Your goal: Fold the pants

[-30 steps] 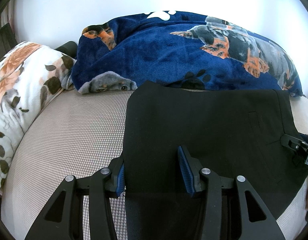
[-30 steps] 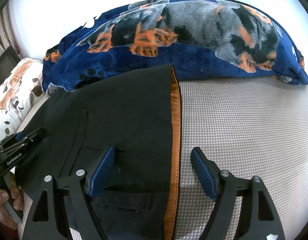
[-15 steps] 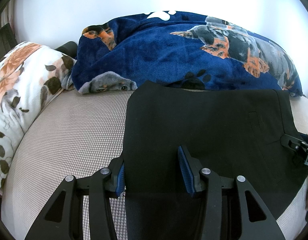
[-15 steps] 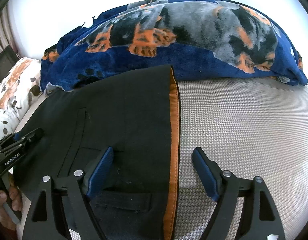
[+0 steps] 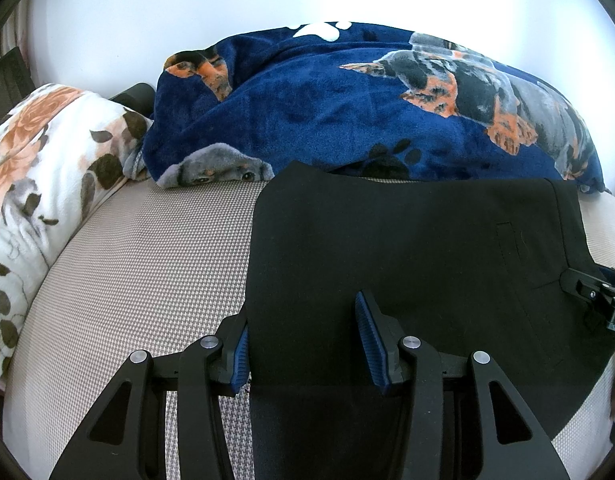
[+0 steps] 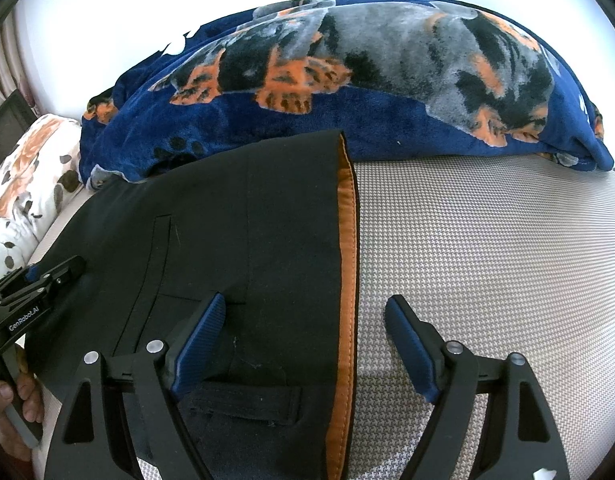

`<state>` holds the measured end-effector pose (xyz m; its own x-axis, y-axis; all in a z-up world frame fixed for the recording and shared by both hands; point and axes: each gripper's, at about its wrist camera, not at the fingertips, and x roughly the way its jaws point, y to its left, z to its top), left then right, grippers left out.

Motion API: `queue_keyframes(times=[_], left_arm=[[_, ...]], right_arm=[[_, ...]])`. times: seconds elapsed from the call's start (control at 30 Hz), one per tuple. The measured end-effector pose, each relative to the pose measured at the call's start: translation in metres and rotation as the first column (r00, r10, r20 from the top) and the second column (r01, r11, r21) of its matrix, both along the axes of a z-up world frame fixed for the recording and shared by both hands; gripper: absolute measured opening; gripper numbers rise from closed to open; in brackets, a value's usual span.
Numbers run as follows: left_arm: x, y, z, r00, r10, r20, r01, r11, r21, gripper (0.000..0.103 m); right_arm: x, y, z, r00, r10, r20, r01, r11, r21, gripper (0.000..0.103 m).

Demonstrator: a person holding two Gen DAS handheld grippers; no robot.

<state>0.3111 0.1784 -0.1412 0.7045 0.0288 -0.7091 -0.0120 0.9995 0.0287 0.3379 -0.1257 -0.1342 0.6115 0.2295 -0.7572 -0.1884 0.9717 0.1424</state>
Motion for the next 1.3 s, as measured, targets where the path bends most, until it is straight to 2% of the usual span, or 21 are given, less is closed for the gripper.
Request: queue_keyframes(times=[1.3], left_arm=[[0.0001, -0.0001, 0.0005, 1.000, 0.002, 0.000, -0.002, 1.000, 0.002, 0.048]], right_arm=[[0.0001, -0.0007, -0.0008, 1.000, -0.006, 0.007, 0.006, 1.000, -0.006, 0.082]])
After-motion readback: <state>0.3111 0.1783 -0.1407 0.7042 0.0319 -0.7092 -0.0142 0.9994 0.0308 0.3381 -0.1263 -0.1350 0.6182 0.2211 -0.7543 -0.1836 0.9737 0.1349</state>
